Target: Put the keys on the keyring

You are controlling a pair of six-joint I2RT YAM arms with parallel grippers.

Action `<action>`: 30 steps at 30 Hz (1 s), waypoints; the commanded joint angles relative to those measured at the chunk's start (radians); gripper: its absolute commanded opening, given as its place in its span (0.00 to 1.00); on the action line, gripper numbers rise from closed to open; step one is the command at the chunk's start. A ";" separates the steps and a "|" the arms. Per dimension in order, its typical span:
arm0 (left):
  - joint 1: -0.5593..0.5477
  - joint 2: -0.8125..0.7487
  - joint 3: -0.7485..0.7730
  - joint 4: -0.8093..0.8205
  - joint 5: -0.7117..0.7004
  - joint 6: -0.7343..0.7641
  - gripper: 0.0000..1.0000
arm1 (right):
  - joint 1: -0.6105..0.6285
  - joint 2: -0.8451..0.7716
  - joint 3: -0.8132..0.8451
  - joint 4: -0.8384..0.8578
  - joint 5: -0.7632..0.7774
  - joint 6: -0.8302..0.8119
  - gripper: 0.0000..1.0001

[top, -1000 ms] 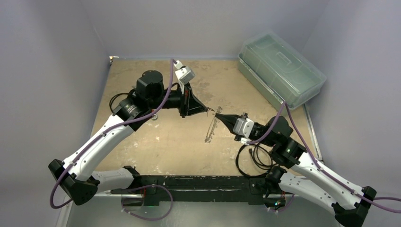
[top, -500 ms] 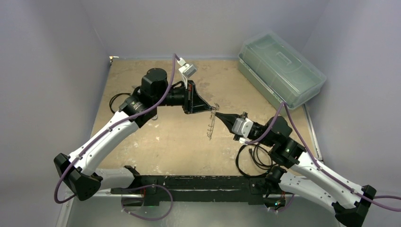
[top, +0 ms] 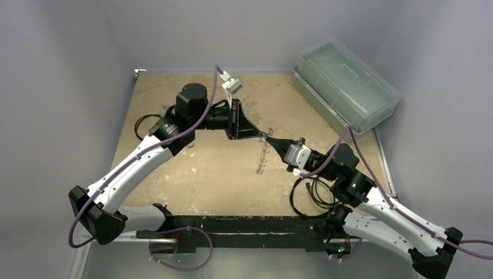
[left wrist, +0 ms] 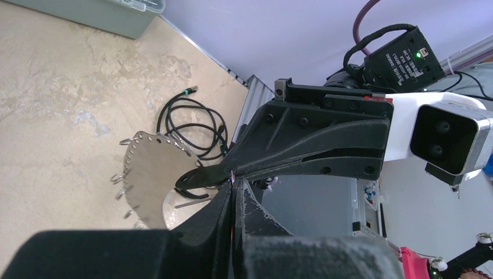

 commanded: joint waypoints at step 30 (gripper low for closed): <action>0.014 0.101 0.089 -0.171 -0.044 -0.020 0.00 | 0.059 -0.038 0.019 -0.001 0.061 -0.059 0.00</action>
